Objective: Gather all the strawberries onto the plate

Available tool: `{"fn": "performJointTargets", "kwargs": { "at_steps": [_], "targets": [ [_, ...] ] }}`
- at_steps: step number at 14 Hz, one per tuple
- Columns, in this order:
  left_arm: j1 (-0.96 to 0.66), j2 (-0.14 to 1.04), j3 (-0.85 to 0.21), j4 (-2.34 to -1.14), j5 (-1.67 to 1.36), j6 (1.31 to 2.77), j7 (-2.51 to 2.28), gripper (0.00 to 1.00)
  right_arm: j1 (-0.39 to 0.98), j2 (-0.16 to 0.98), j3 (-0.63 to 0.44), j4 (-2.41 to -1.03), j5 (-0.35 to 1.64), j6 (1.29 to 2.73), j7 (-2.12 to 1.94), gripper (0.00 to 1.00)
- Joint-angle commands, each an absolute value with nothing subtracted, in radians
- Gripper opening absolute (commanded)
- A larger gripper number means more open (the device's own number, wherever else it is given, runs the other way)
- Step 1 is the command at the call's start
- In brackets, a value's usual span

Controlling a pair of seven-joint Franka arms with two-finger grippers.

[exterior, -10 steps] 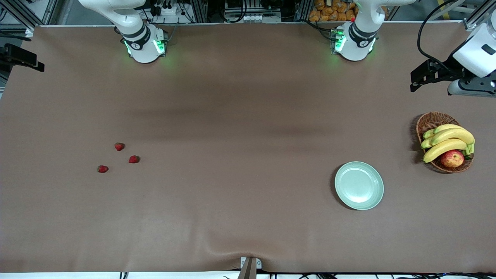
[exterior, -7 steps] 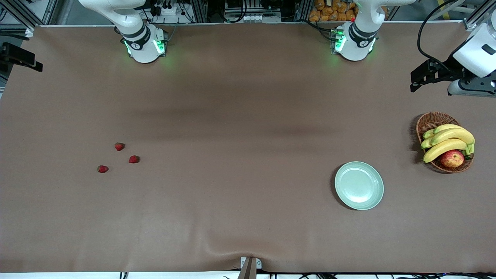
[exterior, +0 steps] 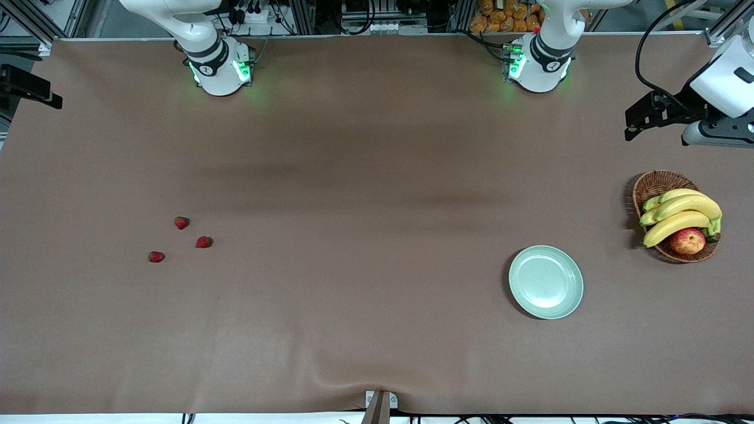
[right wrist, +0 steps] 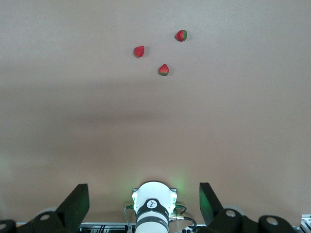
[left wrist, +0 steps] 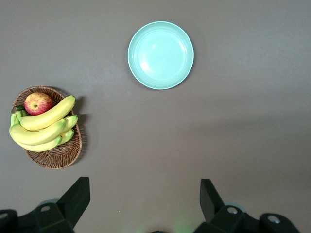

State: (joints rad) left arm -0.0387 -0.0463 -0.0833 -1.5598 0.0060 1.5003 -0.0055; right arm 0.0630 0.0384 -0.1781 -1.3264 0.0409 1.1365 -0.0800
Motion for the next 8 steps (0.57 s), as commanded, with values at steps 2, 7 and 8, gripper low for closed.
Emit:
{"fn": "performJointTargets", "kwargs": {
  "at_steps": [2, 7, 8],
  "targets": [
    [-0.032, -0.037, -0.080, -1.555, -0.017, 1.505, -0.008, 1.00, 0.038, 0.073, -0.172, -1.356, 0.046, 1.237, -0.066, 1.00],
    [-0.032, -0.037, -0.080, -1.554, -0.017, 1.505, -0.008, 1.00, 0.043, 0.181, -0.170, -1.491, 0.048, 1.500, -0.066, 1.00],
    [-0.032, -0.037, -0.080, -1.554, -0.017, 1.505, -0.008, 1.00, 0.041, 0.210, -0.170, -1.512, 0.048, 1.547, -0.064, 1.00]
  ]
}}
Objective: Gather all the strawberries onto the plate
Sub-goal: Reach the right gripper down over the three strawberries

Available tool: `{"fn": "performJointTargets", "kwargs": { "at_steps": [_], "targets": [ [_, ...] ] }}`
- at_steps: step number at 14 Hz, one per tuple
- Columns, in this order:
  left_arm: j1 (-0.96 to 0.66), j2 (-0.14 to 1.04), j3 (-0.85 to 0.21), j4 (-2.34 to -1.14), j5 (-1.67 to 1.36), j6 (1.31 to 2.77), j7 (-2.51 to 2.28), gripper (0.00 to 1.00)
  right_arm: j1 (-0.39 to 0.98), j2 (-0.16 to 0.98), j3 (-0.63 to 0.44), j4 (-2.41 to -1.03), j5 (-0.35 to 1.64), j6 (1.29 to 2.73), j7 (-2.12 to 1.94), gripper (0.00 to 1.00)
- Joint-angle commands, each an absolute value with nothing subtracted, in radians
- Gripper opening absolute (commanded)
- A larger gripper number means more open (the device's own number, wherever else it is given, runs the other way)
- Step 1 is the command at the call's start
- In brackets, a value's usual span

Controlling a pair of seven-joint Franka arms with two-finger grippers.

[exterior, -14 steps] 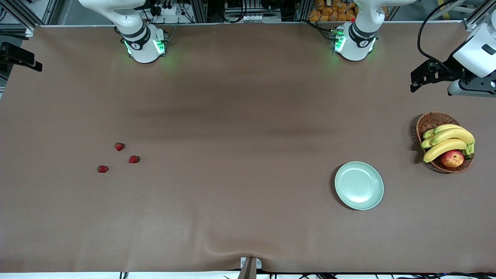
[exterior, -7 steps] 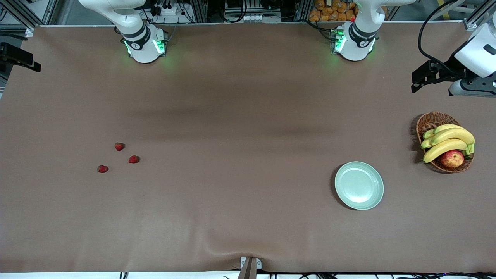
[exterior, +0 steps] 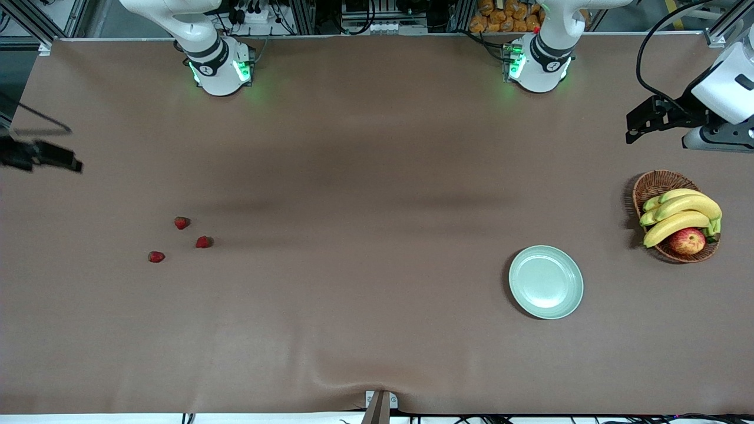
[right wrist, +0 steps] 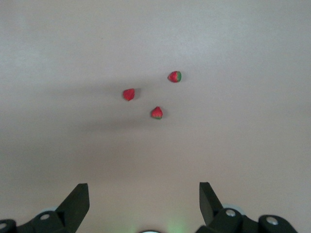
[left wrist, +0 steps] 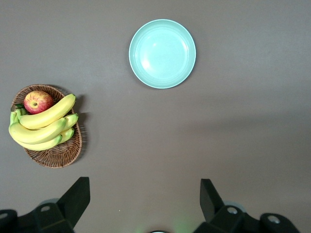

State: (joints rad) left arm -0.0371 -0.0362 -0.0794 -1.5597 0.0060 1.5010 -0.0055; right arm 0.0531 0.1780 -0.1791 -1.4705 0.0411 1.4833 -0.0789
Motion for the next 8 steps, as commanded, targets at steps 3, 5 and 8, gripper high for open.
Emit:
{"fn": "performJointTargets", "kwargs": {
  "at_steps": [3, 5, 8],
  "targets": [
    [-0.032, -0.037, -0.080, -1.554, -0.017, 1.505, -0.008, 1.00, 0.041, 0.314, -0.170, -1.577, 0.051, 1.707, -0.066, 1.00],
    [-0.032, -0.037, -0.080, -1.554, -0.017, 1.505, -0.008, 1.00, 0.038, 0.376, -0.169, -1.641, 0.058, 1.833, -0.066, 1.00],
    [-0.032, -0.037, -0.078, -1.554, -0.017, 1.505, -0.008, 1.00, 0.034, 0.472, -0.169, -1.689, 0.058, 1.995, -0.077, 1.00]
  ]
}}
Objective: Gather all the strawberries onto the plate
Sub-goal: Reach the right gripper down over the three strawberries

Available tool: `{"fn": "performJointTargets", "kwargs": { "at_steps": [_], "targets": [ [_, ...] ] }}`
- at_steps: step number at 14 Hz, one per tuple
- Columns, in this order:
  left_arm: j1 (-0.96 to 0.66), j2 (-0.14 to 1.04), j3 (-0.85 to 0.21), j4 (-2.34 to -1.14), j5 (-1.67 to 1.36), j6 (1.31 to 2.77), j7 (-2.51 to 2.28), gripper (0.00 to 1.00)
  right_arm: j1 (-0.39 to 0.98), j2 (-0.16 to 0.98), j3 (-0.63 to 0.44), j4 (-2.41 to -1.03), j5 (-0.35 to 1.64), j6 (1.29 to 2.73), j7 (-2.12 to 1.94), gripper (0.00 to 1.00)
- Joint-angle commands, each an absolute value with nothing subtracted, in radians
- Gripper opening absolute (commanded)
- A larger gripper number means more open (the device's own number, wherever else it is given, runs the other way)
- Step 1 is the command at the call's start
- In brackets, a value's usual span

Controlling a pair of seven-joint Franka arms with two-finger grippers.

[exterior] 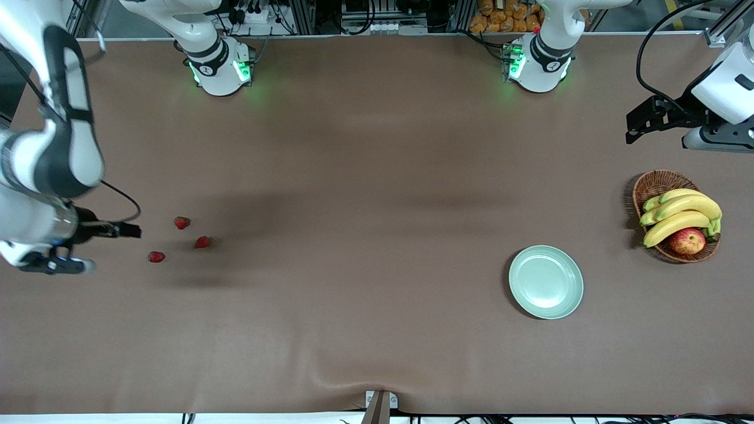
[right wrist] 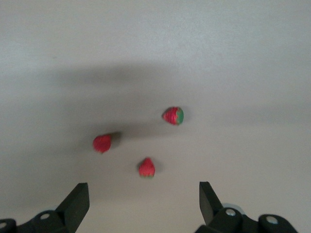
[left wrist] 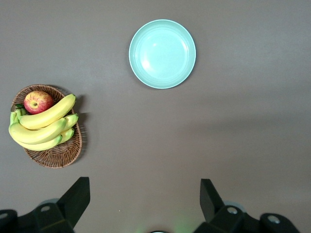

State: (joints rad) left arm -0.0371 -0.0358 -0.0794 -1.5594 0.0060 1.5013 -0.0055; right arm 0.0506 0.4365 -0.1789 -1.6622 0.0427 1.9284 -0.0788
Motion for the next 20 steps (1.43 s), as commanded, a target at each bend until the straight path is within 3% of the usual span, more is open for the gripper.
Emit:
{"fn": "performJointTargets", "kwargs": {
  "at_steps": [1, 8, 15, 20],
  "targets": [
    [-0.032, -0.037, -0.080, -1.554, -0.017, 1.505, -0.008, 1.00, 0.034, 0.494, -0.169, -1.712, 0.058, 2.043, -0.077, 1.00],
    [-0.032, -0.035, -0.078, -1.555, -0.017, 1.505, -0.009, 1.00, -0.005, 0.615, -0.169, -1.732, 0.051, 2.244, -0.080, 1.00],
    [-0.032, -0.035, -0.080, -1.555, -0.017, 1.503, -0.011, 1.00, -0.005, 0.661, -0.169, -1.732, 0.057, 2.253, -0.078, 0.97],
    [-0.032, -0.035, -0.080, -1.555, -0.017, 1.503, -0.011, 1.00, -0.002, 0.676, -0.169, -1.733, 0.058, 2.250, -0.077, 0.86]
  ]
}}
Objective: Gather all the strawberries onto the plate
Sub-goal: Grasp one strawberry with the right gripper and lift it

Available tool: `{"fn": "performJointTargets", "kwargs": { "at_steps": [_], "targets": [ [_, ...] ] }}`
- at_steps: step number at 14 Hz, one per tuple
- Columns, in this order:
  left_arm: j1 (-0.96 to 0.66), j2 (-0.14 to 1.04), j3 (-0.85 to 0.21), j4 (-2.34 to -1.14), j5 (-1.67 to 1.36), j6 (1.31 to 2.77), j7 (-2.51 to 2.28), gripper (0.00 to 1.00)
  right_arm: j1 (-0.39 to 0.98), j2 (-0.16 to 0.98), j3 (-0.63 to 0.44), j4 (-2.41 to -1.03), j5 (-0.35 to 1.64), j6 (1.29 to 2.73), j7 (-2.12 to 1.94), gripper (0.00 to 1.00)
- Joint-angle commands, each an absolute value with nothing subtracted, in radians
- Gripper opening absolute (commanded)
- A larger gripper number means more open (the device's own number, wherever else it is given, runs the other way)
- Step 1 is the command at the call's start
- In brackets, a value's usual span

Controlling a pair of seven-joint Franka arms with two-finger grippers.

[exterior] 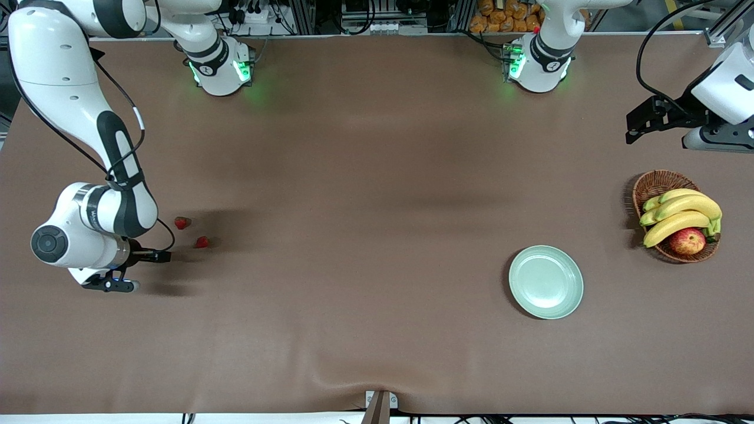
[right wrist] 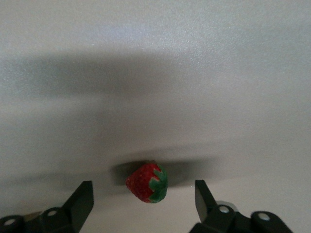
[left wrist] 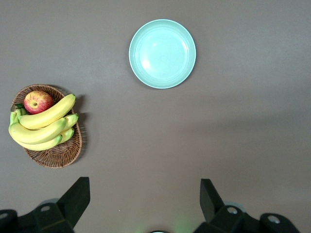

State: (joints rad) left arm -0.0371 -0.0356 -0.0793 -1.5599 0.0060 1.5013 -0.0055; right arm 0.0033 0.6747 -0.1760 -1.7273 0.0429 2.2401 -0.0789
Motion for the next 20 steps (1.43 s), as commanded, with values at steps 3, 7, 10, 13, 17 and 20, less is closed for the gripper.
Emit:
{"fn": "performJointTargets", "kwargs": {
  "at_steps": [3, 7, 10, 13, 17, 20],
  "targets": [
    [-0.034, -0.035, -0.080, -1.555, -0.017, 1.503, -0.011, 1.00, -0.003, 0.693, -0.169, -1.733, 0.058, 2.252, -0.077, 0.77],
    [-0.034, -0.035, -0.080, -1.555, -0.018, 1.503, -0.011, 1.00, -0.003, 0.695, -0.169, -1.732, 0.058, 2.252, -0.078, 0.58],
    [-0.032, -0.035, -0.080, -1.555, -0.018, 1.503, -0.011, 1.00, 0.005, 0.693, -0.169, -1.729, 0.058, 2.250, -0.077, 0.29],
    [-0.032, -0.035, -0.080, -1.555, -0.018, 1.503, -0.011, 1.00, 0.005, 0.687, -0.169, -1.717, 0.060, 2.250, -0.077, 0.19],
    [-0.032, -0.035, -0.080, -1.555, -0.017, 1.503, -0.011, 1.00, 0.067, 0.632, -0.163, -1.689, 0.063, 2.240, -0.064, 0.20],
    [-0.032, -0.035, -0.080, -1.555, -0.017, 1.503, -0.011, 1.00, 0.167, 0.598, -0.146, -1.623, 0.064, 2.241, -0.064, 0.23]
  ]
}}
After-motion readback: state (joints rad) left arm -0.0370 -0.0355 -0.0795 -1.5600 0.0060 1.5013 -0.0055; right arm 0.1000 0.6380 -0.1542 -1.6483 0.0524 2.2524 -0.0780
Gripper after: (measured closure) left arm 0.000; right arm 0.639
